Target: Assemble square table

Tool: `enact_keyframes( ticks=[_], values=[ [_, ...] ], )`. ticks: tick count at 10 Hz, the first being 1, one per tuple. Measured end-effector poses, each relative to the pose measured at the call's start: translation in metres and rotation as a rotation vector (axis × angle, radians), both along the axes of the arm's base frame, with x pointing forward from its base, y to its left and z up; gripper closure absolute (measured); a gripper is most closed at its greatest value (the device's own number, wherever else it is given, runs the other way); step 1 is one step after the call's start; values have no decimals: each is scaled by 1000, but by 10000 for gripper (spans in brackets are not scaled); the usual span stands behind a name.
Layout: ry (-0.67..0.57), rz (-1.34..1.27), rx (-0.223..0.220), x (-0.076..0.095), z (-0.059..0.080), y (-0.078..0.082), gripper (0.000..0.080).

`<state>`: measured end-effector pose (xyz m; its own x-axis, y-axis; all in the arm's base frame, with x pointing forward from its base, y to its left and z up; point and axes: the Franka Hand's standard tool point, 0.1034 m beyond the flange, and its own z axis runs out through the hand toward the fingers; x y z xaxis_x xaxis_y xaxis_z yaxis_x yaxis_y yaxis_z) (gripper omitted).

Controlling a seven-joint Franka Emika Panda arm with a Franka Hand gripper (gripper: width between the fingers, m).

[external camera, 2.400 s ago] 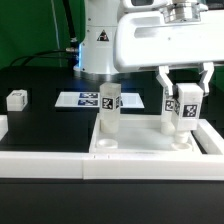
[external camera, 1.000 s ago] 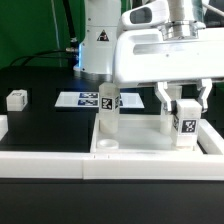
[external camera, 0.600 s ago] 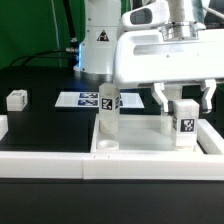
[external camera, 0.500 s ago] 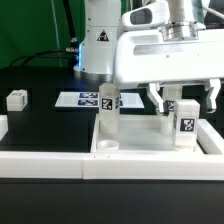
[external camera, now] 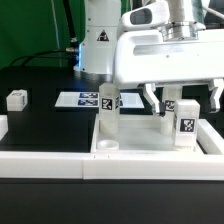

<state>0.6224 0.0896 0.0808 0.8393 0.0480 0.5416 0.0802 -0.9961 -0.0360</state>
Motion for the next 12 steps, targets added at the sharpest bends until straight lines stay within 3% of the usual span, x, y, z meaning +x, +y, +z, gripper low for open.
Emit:
enact_keyframes(
  ticks=[4,5,7,10,12],
  values=[
    [2,0,1,0,0,0,151],
    [77,-59,46,-2,1,6,151],
    [139,-76,60,4,6,-1,151],
    [356,-66,89,5,3,-4,151],
    [483,-49,105,4,2,2,151]
  ],
)
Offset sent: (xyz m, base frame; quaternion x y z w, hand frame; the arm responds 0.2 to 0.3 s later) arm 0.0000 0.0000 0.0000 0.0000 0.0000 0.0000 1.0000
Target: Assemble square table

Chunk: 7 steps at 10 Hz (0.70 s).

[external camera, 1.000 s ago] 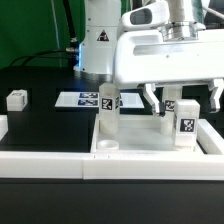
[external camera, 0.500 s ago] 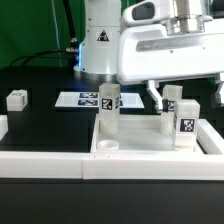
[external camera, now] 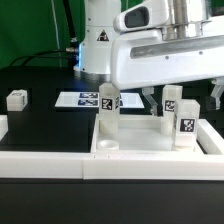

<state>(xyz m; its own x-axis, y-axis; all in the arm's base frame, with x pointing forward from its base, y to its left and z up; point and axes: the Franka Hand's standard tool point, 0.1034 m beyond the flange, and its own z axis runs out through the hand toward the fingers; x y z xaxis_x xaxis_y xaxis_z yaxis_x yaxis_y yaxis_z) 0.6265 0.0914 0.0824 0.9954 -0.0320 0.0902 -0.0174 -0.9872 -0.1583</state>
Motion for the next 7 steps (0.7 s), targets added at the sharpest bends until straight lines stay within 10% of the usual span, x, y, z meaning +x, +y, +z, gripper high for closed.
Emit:
enact_keyframes(
  ticks=[7],
  values=[
    [79,-8,12,8,-9,-7,194]
  ],
)
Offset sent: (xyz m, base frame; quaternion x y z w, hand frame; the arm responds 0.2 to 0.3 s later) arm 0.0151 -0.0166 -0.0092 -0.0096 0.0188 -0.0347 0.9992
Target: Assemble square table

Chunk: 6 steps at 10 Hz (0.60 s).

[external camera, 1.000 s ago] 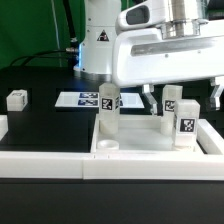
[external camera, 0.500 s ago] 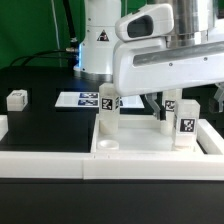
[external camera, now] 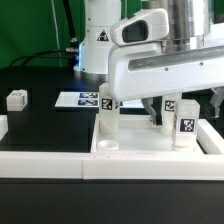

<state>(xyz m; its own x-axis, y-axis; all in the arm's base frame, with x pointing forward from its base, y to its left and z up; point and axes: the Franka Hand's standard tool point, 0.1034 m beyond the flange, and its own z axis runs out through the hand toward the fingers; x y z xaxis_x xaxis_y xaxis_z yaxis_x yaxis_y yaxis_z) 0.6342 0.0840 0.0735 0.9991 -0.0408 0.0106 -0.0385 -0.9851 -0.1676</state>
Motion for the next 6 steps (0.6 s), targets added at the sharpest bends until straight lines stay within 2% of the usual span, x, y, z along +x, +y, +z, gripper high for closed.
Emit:
enact_keyframes(
  ticks=[2,3,6],
  values=[
    [9,-52,2,0,0,0,469],
    [24,-140,4,0,0,1,511],
    [58,-360,7,0,-2,2,511]
  ],
)
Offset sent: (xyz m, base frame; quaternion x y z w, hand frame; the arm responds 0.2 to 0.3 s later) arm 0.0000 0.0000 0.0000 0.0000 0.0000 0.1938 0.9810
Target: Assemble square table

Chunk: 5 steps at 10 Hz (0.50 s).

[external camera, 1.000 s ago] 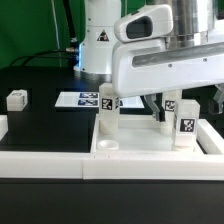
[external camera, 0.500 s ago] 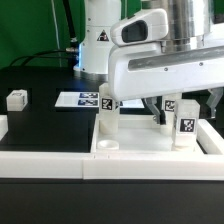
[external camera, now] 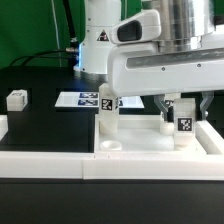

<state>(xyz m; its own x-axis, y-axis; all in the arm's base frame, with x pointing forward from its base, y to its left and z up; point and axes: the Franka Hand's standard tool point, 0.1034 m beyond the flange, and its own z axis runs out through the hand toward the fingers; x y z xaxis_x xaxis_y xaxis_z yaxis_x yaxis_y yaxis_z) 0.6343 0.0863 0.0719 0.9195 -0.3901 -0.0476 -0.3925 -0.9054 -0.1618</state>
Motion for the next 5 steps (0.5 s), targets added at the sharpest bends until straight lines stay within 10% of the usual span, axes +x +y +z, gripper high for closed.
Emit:
enact_keyframes(
  ticks=[5],
  values=[
    [71,-528,8,3,-2,15,509]
  ],
)
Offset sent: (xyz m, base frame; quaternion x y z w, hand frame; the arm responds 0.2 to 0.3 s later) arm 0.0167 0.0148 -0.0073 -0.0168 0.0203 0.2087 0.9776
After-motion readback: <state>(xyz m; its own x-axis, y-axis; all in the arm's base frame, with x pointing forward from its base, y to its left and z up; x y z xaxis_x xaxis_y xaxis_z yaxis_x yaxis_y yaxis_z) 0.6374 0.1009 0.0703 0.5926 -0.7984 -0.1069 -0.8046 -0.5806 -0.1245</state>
